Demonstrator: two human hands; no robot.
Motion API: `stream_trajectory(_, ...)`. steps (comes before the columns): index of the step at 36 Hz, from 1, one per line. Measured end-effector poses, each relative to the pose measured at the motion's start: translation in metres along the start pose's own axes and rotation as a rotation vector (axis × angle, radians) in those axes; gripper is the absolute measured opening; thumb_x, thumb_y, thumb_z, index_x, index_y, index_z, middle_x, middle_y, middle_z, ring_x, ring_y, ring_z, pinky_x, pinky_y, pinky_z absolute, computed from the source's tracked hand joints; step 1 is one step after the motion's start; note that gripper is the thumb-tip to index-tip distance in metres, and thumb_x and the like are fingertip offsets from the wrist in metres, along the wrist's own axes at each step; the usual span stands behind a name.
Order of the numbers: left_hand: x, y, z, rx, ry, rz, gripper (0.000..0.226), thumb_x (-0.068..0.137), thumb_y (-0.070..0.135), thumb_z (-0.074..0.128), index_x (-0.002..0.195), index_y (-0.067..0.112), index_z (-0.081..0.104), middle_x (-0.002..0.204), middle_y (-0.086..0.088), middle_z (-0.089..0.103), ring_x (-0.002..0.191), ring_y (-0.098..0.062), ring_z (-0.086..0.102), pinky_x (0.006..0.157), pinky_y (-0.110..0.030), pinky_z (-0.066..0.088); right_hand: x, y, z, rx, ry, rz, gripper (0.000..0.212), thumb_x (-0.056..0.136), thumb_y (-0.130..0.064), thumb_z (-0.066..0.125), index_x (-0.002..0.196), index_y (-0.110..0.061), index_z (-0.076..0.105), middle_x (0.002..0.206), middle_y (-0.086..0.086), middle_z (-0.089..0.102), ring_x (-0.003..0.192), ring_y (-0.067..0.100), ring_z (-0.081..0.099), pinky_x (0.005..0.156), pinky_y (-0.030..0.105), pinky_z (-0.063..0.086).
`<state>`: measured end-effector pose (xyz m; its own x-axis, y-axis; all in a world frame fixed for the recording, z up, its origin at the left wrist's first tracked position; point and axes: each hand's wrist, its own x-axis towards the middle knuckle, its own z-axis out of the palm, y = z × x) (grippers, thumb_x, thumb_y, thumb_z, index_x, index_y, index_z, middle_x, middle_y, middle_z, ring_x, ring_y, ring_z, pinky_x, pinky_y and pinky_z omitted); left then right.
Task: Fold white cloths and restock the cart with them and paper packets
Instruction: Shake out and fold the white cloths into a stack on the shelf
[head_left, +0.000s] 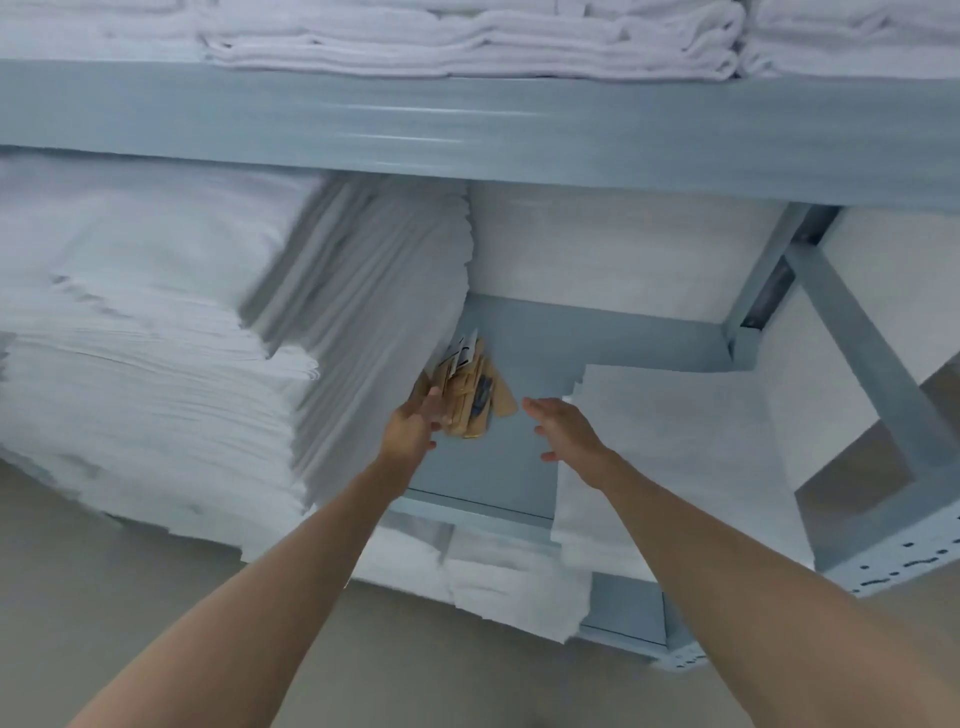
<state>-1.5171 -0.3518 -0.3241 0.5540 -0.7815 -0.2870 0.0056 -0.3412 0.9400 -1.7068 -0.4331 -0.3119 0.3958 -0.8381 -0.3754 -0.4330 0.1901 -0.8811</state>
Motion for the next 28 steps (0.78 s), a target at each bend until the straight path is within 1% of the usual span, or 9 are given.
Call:
stream_trajectory(3,0.021,-0.006,0.009,-0.037,0.038,-0.015,0.046,0.102,0.042,0.048,0.128,0.007,0.060,0.109,-0.007,0.066,0.093,-0.021,0.061,0.085,-0.040,0.052,0.023,0.002,0.004,0.020,0.008,0.014,0.018,0.097,-0.043,0.056,0.100,-0.025,0.057,0.133,0.019,0.056,0.121,0.034,0.055,0.098,0.054,0.050)
stream_trajectory(6,0.033,-0.010,0.017,-0.007,0.027,-0.003,0.048,0.102,0.043,0.048,0.138,0.011,0.053,0.127,-0.008,0.062,0.113,-0.026,0.059,0.101,-0.045,0.049,0.048,0.008,0.015,0.036,-0.001,0.040,0.031,0.098,-0.044,0.055,0.116,-0.019,0.057,0.131,0.013,0.057,0.120,0.029,0.056,0.098,0.051,0.051)
stream_trajectory(8,0.046,-0.015,0.023,0.038,0.019,0.055,0.046,0.103,0.040,0.048,0.139,0.013,0.053,0.135,-0.007,0.057,0.116,-0.023,0.055,0.103,-0.038,0.045,0.067,0.011,0.022,-0.028,-0.011,0.003,0.038,0.099,-0.042,0.052,0.120,-0.012,0.059,0.127,0.012,0.058,0.115,0.028,0.056,0.100,0.048,0.050)
stream_trajectory(11,0.079,-0.029,0.030,0.282,0.046,0.145,0.035,0.103,0.032,0.047,0.126,0.010,0.063,0.137,-0.008,0.051,0.111,-0.022,0.048,0.096,-0.030,0.035,0.100,0.017,0.034,-0.139,-0.001,-0.074,0.046,0.096,-0.040,0.049,0.109,0.002,0.062,0.115,0.011,0.060,0.100,0.024,0.056,0.088,0.036,0.043)
stream_trajectory(14,0.122,-0.050,0.040,0.473,0.050,0.214,0.028,0.099,0.022,0.049,0.118,0.010,0.067,0.137,-0.010,0.053,0.125,-0.026,0.039,0.108,-0.033,0.028,0.136,0.036,0.048,-0.177,0.022,-0.111,0.038,0.096,-0.032,0.050,0.091,0.005,0.057,0.097,0.013,0.057,0.087,0.025,0.054,0.077,0.035,0.038)
stream_trajectory(17,0.159,-0.071,0.054,0.574,0.147,0.276,0.033,0.096,0.029,0.055,0.125,0.015,0.064,0.146,-0.007,0.044,0.137,-0.027,0.031,0.115,-0.039,0.026,0.169,0.057,0.058,-0.262,0.065,-0.163,0.042,0.091,-0.036,0.047,0.086,0.005,0.056,0.087,0.016,0.059,0.086,0.031,0.056,0.081,0.038,0.039)
stream_trajectory(20,0.186,-0.092,0.068,0.717,0.235,0.421,0.044,0.094,0.034,0.058,0.133,0.014,0.058,0.152,-0.005,0.040,0.143,-0.024,0.026,0.117,-0.038,0.017,0.199,0.078,0.062,-0.273,0.102,-0.188,0.032,0.095,-0.035,0.052,0.110,-0.009,0.064,0.107,0.010,0.061,0.109,0.029,0.054,0.098,0.046,0.043)
stream_trajectory(24,0.214,-0.111,0.079,0.866,0.267,0.472,0.058,0.096,0.040,0.052,0.147,0.015,0.039,0.156,-0.003,0.034,0.146,-0.023,0.021,0.119,-0.040,0.010,0.235,0.097,0.062,-0.316,0.185,-0.173,0.043,0.093,-0.039,0.055,0.135,-0.028,0.054,0.137,0.005,0.050,0.132,0.027,0.037,0.108,0.049,0.036)
stream_trajectory(28,0.238,-0.125,0.088,0.967,0.247,0.498,0.065,0.097,0.041,0.047,0.154,0.021,0.023,0.158,-0.001,0.027,0.146,-0.022,0.020,0.118,-0.042,0.022,0.266,0.106,0.060,-0.390,0.219,-0.197,0.051,0.094,-0.040,0.052,0.144,-0.031,0.044,0.150,0.000,0.038,0.139,0.025,0.028,0.109,0.044,0.023)
